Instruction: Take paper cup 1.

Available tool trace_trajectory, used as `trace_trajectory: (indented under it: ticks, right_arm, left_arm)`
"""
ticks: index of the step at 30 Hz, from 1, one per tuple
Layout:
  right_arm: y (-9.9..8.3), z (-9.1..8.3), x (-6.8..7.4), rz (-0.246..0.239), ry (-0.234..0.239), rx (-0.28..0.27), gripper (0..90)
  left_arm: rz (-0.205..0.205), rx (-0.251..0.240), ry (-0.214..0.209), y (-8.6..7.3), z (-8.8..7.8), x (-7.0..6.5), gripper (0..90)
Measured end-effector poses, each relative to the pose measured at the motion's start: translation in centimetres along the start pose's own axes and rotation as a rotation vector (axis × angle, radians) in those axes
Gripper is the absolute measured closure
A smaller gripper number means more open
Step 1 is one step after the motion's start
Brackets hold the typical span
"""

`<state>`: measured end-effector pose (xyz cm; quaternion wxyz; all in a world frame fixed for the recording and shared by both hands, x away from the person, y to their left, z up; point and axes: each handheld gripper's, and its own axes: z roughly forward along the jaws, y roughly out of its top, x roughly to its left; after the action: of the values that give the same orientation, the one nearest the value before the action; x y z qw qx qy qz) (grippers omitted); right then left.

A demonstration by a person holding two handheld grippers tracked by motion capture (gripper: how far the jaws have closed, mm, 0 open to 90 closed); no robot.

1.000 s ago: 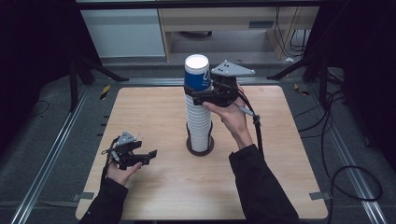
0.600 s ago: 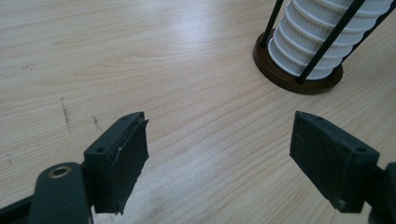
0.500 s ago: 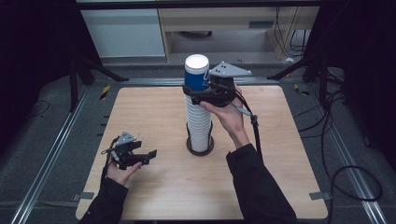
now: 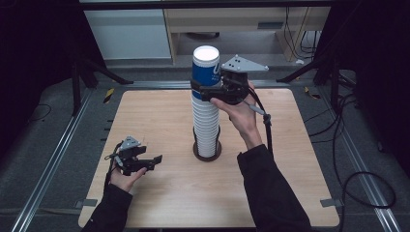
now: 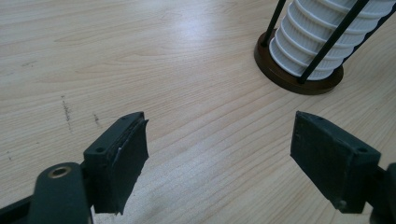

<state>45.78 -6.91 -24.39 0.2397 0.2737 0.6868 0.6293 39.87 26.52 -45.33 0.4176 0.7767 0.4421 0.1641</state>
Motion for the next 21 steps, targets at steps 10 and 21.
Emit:
trace_trajectory:
  ticks: [10, 21]
  right_arm:
    - [2.1, -0.6, -0.1, -0.008, -0.008, -0.043, 19.4]
    - [4.4, -2.6, -0.4, -0.018, -0.009, -0.107, 19.4]
  left_arm:
    - [-0.003, -0.008, -0.002, 0.1, -0.2, 0.1, 18.2]
    - [-0.006, -0.016, -0.002, 0.1, -0.3, 0.1, 18.3]
